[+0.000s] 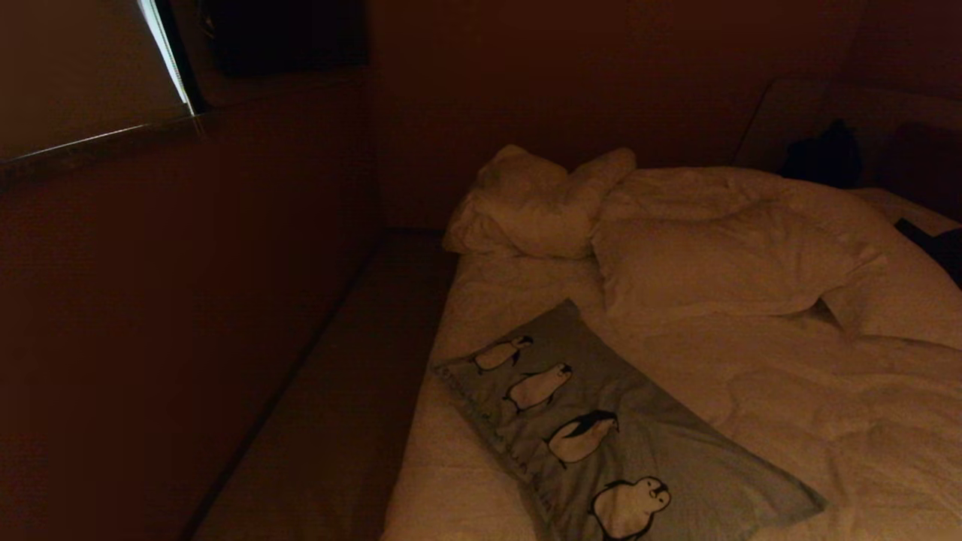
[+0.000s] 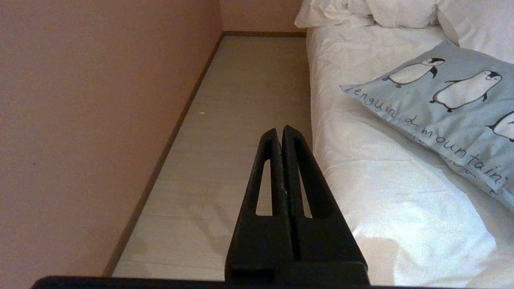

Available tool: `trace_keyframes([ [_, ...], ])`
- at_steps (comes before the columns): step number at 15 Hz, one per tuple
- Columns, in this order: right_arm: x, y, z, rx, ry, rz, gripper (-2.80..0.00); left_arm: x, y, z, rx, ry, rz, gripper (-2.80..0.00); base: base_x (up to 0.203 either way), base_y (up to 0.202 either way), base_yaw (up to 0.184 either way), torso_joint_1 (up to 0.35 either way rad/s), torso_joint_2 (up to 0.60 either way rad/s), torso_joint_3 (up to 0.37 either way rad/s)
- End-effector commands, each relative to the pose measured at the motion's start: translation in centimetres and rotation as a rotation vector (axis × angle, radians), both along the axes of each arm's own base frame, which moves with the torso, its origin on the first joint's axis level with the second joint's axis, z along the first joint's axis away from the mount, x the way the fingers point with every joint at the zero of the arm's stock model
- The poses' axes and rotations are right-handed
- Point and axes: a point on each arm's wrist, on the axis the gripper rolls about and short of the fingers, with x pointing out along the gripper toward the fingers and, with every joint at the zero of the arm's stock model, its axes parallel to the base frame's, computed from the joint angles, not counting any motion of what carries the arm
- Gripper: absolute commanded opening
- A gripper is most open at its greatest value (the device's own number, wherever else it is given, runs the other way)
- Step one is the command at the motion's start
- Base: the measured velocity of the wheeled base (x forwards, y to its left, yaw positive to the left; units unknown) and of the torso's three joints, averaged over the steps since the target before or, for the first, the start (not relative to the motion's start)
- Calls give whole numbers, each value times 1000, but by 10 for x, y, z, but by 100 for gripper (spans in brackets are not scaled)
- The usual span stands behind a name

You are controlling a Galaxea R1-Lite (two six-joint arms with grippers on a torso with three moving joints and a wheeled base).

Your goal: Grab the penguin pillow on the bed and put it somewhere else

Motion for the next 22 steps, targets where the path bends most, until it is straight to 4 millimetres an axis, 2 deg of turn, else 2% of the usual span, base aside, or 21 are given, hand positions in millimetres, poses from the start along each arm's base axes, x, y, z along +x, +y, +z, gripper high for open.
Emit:
trace_keyframes([
  [1,-5,0,-23,-57,16,-24,-280,0,0,0,0,0,0,-280,0,0,0,0,0,0],
  [4,3,-2,-53,-176,28,-148,-280,0,0,0,0,-1,1,-280,0,0,0,0,0,0],
  [7,14,-3,-60,-188,34,-185,-280,0,0,0,0,-1,1,-280,0,0,0,0,0,0],
  [10,34,-4,-78,-206,76,-231,-280,0,0,0,0,0,1,-280,0,0,0,0,0,0],
  [15,63,-3,-108,-236,78,-250,-280,0,0,0,0,0,1,-280,0,0,0,0,0,0],
  [22,82,-3,-146,-273,173,-242,-280,0,0,0,0,-1,1,-280,0,0,0,0,0,0],
])
